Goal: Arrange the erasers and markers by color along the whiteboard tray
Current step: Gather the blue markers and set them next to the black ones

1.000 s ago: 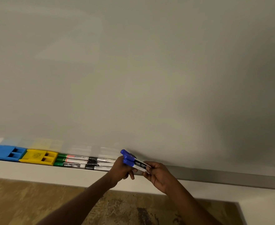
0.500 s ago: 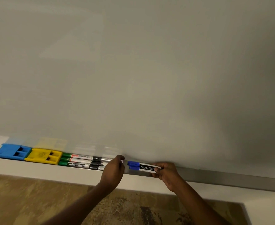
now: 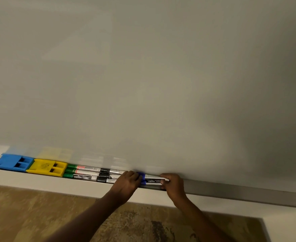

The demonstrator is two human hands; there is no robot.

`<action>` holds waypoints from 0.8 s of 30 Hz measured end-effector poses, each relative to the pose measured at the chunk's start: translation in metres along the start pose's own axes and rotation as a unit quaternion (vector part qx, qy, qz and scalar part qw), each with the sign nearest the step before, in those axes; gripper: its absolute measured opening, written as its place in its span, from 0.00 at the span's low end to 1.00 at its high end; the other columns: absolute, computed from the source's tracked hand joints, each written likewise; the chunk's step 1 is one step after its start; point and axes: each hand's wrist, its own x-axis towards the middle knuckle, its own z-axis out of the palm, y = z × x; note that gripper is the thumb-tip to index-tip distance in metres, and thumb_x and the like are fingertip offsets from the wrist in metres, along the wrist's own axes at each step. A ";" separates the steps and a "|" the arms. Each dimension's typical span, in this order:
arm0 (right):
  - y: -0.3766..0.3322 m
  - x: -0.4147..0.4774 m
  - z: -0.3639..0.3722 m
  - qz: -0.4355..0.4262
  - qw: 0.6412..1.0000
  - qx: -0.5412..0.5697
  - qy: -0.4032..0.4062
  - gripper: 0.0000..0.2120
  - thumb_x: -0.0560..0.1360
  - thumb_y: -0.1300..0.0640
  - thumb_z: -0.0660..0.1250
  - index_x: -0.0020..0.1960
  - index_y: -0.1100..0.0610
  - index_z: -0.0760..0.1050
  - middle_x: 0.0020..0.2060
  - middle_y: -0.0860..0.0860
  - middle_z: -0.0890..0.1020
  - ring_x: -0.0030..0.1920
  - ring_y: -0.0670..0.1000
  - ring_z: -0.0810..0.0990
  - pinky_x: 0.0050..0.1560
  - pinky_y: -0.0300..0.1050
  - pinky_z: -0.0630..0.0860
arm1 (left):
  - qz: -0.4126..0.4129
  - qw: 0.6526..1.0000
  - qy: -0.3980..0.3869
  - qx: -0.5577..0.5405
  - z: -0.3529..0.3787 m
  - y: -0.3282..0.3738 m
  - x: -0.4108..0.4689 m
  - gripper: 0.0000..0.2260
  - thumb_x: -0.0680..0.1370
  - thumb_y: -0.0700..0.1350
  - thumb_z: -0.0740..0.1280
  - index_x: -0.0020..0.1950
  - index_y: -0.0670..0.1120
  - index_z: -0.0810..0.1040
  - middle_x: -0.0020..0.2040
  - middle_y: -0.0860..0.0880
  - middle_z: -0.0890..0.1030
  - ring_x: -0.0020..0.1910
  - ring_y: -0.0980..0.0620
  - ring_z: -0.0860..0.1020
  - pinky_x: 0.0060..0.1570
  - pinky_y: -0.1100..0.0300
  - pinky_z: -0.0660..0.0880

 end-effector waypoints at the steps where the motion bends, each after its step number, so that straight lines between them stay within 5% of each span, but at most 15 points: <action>1: 0.001 -0.002 0.003 -0.026 0.999 -0.044 0.008 0.12 0.74 0.68 0.68 0.56 0.62 0.81 0.54 0.59 0.83 0.51 0.56 0.82 0.56 0.49 0.80 | 0.003 1.000 -0.005 0.005 0.000 -0.002 0.001 0.11 0.65 0.45 0.77 0.45 0.44 0.83 0.39 0.48 0.83 0.37 0.48 0.80 0.36 0.61 0.76; 8: 0.004 -0.017 0.013 -0.124 0.980 -0.141 0.063 0.13 0.75 0.65 0.68 0.60 0.63 0.79 0.55 0.60 0.83 0.57 0.59 0.79 0.63 0.46 0.71 | 0.008 1.000 -0.022 0.014 0.007 -0.010 -0.001 0.11 0.67 0.45 0.76 0.47 0.45 0.82 0.41 0.48 0.83 0.42 0.48 0.79 0.40 0.59 0.77; 24: 0.010 -0.025 0.022 -0.161 0.944 -0.271 0.096 0.18 0.65 0.68 0.77 0.54 0.69 0.81 0.45 0.64 0.85 0.47 0.67 0.80 0.50 0.58 0.79 | -0.012 0.998 -0.051 0.020 0.005 -0.015 -0.011 0.07 0.74 0.46 0.65 0.49 0.48 0.80 0.45 0.49 0.82 0.44 0.48 0.77 0.41 0.57 0.75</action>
